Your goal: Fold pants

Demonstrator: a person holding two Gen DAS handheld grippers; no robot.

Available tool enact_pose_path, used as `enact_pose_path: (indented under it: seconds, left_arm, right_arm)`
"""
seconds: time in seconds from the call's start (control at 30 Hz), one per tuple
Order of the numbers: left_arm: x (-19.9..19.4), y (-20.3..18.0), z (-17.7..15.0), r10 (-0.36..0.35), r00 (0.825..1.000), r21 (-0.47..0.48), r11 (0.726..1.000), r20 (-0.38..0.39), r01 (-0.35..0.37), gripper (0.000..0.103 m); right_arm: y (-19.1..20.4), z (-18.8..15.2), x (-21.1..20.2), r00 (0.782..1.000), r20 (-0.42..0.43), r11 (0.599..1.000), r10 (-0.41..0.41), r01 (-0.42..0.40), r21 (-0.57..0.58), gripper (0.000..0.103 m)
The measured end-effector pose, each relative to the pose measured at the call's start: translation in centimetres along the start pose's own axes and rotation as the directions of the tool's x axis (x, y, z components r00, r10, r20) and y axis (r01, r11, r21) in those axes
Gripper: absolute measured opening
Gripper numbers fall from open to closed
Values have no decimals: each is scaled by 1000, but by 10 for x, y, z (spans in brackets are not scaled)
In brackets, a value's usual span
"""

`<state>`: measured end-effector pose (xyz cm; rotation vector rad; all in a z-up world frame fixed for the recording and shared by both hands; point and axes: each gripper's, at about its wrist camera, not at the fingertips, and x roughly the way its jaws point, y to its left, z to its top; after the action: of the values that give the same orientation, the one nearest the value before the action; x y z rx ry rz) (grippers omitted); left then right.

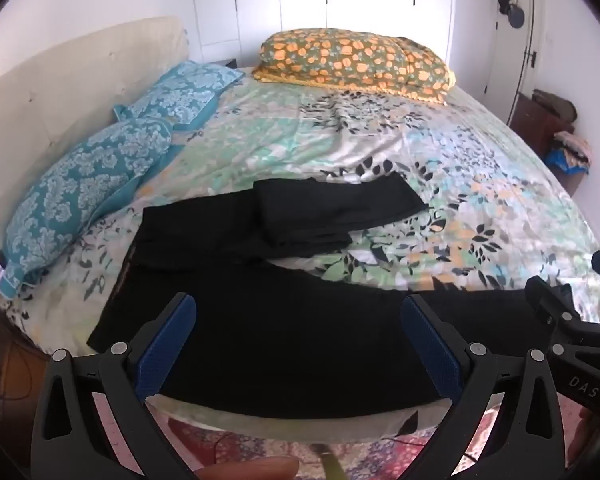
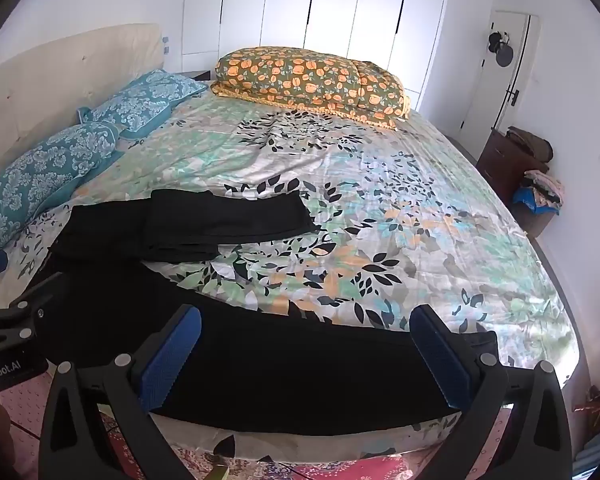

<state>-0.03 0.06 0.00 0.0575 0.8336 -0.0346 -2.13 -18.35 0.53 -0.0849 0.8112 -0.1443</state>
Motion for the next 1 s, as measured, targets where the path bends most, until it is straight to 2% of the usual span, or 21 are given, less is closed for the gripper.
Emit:
enact_pose_path:
  seconds: [0.2,0.3,1.0]
  left_arm:
    - [-1,11,-11,0,1000,-8,1000,9,0,103]
    - [4,10,-9,26,1000,13,1000,-10,-26,103]
    - [7,-3,-10,101,994,58,993,-33,-99,103]
  right_arm:
    - [5,-5,-3,1000,-4,1000,0,0,-12,103]
    - [8,-1,4,1000,-27,1000,8,-9,-12,103]
    - [6,-8,6,1000,-22,1000,18,-17,3,103]
